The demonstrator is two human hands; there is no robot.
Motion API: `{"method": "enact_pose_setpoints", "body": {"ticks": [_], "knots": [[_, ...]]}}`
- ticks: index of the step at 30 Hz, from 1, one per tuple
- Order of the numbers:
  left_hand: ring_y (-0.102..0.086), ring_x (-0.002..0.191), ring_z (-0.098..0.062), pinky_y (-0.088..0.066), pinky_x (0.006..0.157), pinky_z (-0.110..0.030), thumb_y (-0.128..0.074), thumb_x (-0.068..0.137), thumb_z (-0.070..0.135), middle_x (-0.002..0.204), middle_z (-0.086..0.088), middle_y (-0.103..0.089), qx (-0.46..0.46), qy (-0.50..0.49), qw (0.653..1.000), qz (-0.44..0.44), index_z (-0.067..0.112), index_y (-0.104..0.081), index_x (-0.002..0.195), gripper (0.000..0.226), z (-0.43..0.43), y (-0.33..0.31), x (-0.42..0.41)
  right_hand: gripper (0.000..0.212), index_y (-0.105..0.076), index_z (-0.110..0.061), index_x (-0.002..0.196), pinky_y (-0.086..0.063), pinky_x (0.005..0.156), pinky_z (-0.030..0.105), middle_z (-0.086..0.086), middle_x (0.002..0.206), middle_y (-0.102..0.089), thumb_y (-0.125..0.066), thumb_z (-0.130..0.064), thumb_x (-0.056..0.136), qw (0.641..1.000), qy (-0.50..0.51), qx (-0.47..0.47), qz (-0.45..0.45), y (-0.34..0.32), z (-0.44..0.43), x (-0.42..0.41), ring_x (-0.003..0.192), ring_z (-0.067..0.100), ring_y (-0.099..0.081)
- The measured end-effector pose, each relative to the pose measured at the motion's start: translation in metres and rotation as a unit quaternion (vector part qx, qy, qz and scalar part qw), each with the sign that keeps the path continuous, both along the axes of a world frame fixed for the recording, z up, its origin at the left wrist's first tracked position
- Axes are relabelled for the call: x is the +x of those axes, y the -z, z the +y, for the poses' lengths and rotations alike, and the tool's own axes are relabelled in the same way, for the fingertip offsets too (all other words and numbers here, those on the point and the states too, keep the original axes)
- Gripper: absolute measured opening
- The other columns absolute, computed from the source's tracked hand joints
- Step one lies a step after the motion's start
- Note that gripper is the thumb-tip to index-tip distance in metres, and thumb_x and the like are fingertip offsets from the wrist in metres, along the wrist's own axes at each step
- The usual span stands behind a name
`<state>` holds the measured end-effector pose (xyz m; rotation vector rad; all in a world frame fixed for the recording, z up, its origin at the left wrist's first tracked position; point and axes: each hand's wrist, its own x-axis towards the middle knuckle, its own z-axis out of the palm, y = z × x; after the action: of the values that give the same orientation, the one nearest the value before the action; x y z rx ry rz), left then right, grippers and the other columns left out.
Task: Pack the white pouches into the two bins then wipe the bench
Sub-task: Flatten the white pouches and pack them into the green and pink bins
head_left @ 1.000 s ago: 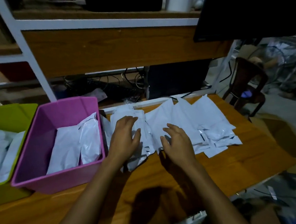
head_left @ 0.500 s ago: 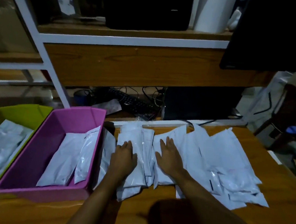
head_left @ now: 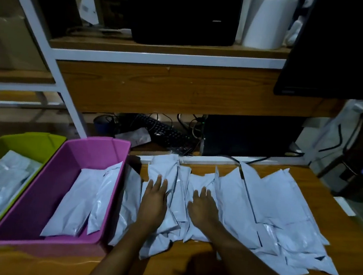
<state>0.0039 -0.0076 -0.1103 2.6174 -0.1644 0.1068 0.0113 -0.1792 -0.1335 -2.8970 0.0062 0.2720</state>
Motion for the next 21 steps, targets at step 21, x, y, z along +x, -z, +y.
{"method": "enact_pose_setpoints", "body": {"ticks": [21], "knots": [[-0.015,0.148,-0.026,-0.020,0.118,-0.036,-0.042,0.102,0.018,0.159,-0.006,-0.022,-0.047,0.093,0.986,-0.133,0.010,-0.035,0.148,0.047,0.076,-0.097,-0.048,0.042,-0.069,-0.017,0.097,-0.042,0.082,0.044,0.007,0.114,-0.060,-0.042,-0.046,0.083,0.988,0.123,0.004,-0.093,-0.022,0.025,-0.072,0.108,0.036,-0.049]]}}
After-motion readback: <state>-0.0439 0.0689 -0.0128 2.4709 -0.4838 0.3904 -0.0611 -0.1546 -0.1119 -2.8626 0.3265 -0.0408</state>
